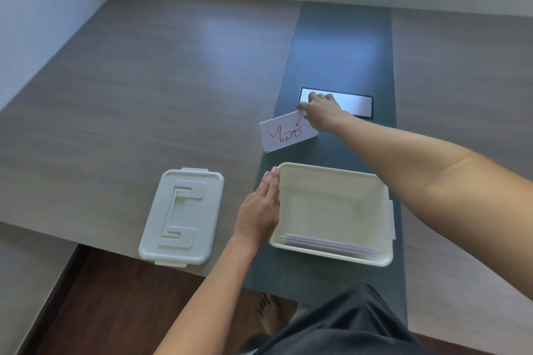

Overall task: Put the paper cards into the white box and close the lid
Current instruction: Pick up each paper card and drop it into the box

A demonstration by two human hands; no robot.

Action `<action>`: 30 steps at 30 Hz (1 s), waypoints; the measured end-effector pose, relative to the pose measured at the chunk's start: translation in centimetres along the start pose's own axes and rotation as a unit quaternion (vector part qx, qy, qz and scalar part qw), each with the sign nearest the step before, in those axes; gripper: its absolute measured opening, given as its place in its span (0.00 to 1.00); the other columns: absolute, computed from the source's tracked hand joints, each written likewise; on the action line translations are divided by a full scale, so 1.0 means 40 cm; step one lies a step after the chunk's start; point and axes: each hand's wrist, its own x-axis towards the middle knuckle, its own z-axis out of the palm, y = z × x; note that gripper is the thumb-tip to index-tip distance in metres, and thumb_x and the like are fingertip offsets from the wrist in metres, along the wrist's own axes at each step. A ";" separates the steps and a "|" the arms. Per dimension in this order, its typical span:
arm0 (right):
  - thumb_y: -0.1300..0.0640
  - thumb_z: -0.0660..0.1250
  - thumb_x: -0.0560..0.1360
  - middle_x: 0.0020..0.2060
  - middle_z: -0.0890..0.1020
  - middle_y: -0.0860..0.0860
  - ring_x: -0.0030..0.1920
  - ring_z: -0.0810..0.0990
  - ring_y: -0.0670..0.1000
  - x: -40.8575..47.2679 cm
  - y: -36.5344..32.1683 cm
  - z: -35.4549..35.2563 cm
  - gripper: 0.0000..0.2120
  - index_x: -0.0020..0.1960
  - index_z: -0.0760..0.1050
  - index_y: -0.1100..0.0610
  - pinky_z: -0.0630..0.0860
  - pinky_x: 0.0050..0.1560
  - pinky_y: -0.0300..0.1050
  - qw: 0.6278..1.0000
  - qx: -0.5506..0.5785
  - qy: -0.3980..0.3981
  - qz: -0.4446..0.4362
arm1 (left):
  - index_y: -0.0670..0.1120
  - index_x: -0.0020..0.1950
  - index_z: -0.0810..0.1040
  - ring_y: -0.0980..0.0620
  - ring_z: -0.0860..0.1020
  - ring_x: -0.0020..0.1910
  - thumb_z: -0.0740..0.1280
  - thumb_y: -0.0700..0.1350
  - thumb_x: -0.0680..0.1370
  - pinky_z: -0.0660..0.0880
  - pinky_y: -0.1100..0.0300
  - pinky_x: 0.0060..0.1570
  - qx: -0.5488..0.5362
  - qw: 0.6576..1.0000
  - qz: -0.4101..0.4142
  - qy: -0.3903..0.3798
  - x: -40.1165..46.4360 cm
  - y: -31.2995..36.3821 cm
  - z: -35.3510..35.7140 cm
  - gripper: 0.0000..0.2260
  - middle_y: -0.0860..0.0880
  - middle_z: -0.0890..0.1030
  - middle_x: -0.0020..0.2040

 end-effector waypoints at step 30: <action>0.59 0.61 0.80 0.58 0.82 0.53 0.54 0.79 0.55 -0.431 0.129 -0.203 0.13 0.60 0.79 0.54 0.74 0.50 0.47 0.954 0.265 0.074 0.117 | 0.46 0.79 0.52 0.45 0.64 0.75 0.50 0.40 0.83 0.76 0.43 0.56 0.004 0.999 0.016 -0.041 -0.004 0.002 -0.016 0.24 0.50 0.58 0.79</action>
